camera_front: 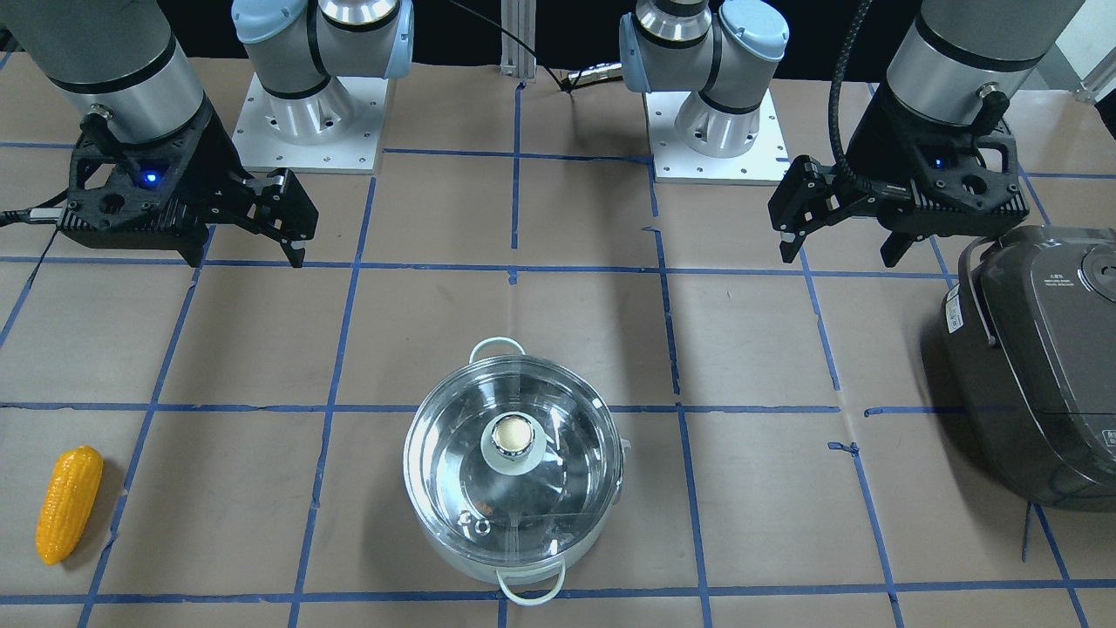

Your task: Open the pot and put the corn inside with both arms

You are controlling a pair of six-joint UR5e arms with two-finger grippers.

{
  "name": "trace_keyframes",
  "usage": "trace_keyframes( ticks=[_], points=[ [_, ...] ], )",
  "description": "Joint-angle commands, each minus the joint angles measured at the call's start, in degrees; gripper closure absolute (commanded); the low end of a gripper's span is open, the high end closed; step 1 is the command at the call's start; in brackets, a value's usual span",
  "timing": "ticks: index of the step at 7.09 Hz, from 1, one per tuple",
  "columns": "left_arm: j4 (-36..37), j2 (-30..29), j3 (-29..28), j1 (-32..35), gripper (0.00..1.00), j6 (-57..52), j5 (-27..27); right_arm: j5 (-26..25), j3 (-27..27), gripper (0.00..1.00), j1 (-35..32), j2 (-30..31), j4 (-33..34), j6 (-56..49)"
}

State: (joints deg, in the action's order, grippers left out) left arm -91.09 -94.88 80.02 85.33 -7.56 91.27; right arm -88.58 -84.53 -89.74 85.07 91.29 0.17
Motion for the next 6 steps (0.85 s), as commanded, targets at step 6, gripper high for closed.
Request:
trace_keyframes(
  ticks=[6],
  points=[
    [0.04, 0.14, 0.13, -0.07, 0.0, 0.0, -0.04, -1.76, 2.25, 0.0, 1.92, -1.57, -0.23, -0.35]
  ],
)
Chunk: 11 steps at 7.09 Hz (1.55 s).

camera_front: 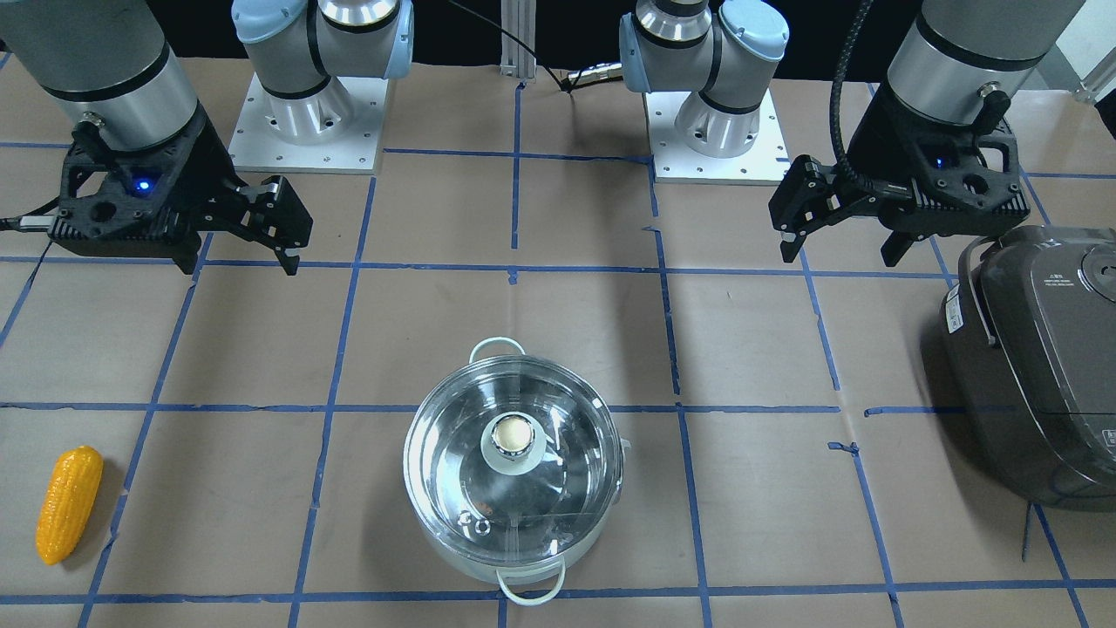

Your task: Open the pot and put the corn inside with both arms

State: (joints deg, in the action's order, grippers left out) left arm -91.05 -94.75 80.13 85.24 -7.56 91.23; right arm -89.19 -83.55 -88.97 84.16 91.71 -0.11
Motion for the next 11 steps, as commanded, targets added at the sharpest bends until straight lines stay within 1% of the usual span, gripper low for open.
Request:
trace_keyframes(
  ticks=[1, 2, 3, 4, 5, 6, 7, 8, 9, 10, 11],
  points=[
    [0.0, 0.01, 0.03, 0.01, 0.0, 0.0, 0.0, -1.16, 1.98, 0.0, 1.78, -1.01, -0.83, -0.24],
    [0.0, -0.08, 0.03, -0.07, 0.0, 0.0, 0.0, -2.38, 3.55, 0.0, 3.18, -2.32, -0.83, -2.15],
    [0.17, -0.17, -0.06, -0.16, 0.0, 0.0, 0.09, -2.74, 5.13, 0.0, 6.41, -4.42, -2.05, -2.87],
    [0.35, -0.17, 0.2, 0.01, 0.0, 0.0, 0.09, -3.96, 6.11, 0.0, 10.97, -5.75, -2.49, -8.01],
    [0.35, -0.08, 0.21, 0.1, 0.0, 0.0, 0.0, -4.41, 6.47, 0.0, 14.67, -7.94, -1.11, -12.15],
    [0.35, 0.01, 0.21, 0.02, 0.0, 0.0, 0.0, -4.42, 6.73, 0.0, 16.18, -11.7, 2.39, -14.19],
    [0.35, 0.01, 0.29, 0.1, 0.0, 0.0, 0.0, -5.55, 5.78, 0.01, 16.37, -16.0, 9.64, -17.78],
    [0.35, 0.01, 0.21, 0.1, 0.0, 0.0, 0.0, -6.78, 5.59, 0.03, 17.07, -20.14, 12.85, -19.55],
    [0.35, 0.01, 0.21, 0.02, 0.0, 0.0, 0.0, -5.83, 5.42, 0.04, 18.99, -23.92, 17.67, -22.01],
    [0.35, 0.01, 0.21, 0.1, 0.0, 0.0, 0.0, -5.74, 5.68, 0.04, 19.1, -27.35, 23.89, -23.69],
    [0.35, 0.01, 0.21, 0.28, 0.0, 0.0, 0.0, -4.17, 5.42, 0.04, 19.1, -30.6, 27.44, -24.31]
  ],
)
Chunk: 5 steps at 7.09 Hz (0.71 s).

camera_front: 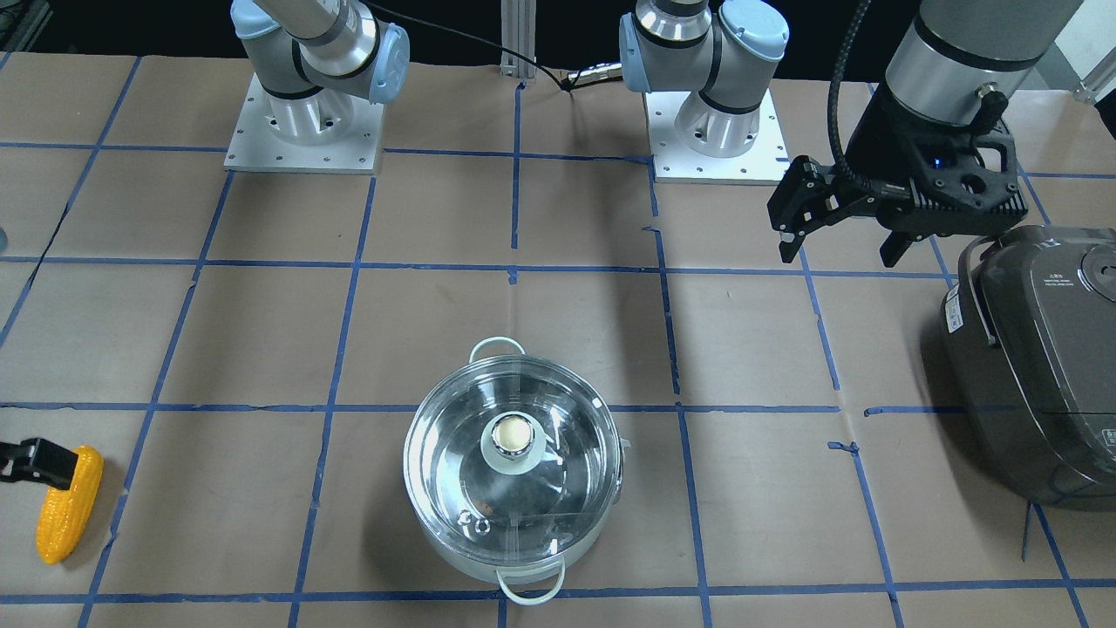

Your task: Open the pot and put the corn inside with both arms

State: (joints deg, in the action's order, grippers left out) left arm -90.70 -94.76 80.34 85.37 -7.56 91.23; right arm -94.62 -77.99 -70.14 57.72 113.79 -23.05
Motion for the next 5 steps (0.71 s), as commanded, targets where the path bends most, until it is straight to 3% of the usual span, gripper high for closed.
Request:
trace_keyframes(
  ticks=[1, 3, 5],
  points=[
    [0.0, -0.25, 0.08, 0.15, 0.0, 0.17, 0.18, 2.85, -0.5, 0.05, 0.61, -4.97, 5.39, -1.9],
    [6.98, -7.5, -0.35, 1.02, 0.0, 4.54, -0.87, 3.04, -3.91, 0.06, 2.54, -4.98, 5.56, -2.6],
    [15.07, -13.77, -0.53, 7.93, 0.0, 14.64, -3.25, 3.04, -4.54, 0.08, 3.69, -5.24, 6.09, -4.19]
  ],
)
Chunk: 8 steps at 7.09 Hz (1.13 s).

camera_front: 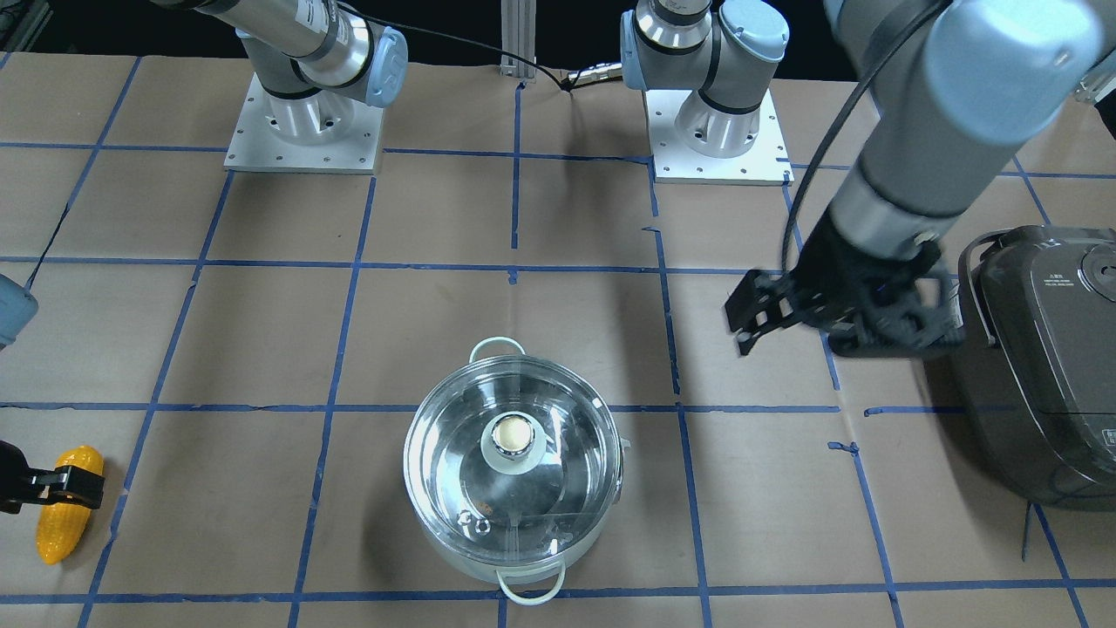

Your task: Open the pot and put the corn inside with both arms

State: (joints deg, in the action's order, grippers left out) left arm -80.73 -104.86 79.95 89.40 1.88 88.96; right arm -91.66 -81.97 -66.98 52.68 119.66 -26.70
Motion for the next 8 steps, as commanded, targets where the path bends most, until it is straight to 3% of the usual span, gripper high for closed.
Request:
trace_keyframes(
  ticks=[1, 4, 6, 7, 8],
  points=[
    [5.58, -4.64, -1.28, 7.94, 0.0, 8.72, -0.98, -0.01, -0.73, 0.1, 0.53, -0.47, 0.23, -0.55],
    [5.59, -9.2, -5.23, 17.89, 0.0, 20.86, -2.57, 0.08, -2.58, 0.15, 0.53, -0.56, 0.31, -0.02],
    [2.36, -12.8, -10.32, 19.49, 0.0, 23.08, -2.21, 0.08, -1.88, 0.73, 0.53, -0.47, 0.14, -0.02],
    [2.6, -15.52, -12.26, 20.1, 0.0, 23.43, -2.21, -0.01, -1.96, 0.92, 0.53, -0.47, 0.14, -0.28],
    [3.03, -16.86, -13.41, 20.46, 0.0, 22.48, -2.21, 0.08, -2.05, 0.95, 0.53, -0.21, 0.05, -0.37]
  ],
)
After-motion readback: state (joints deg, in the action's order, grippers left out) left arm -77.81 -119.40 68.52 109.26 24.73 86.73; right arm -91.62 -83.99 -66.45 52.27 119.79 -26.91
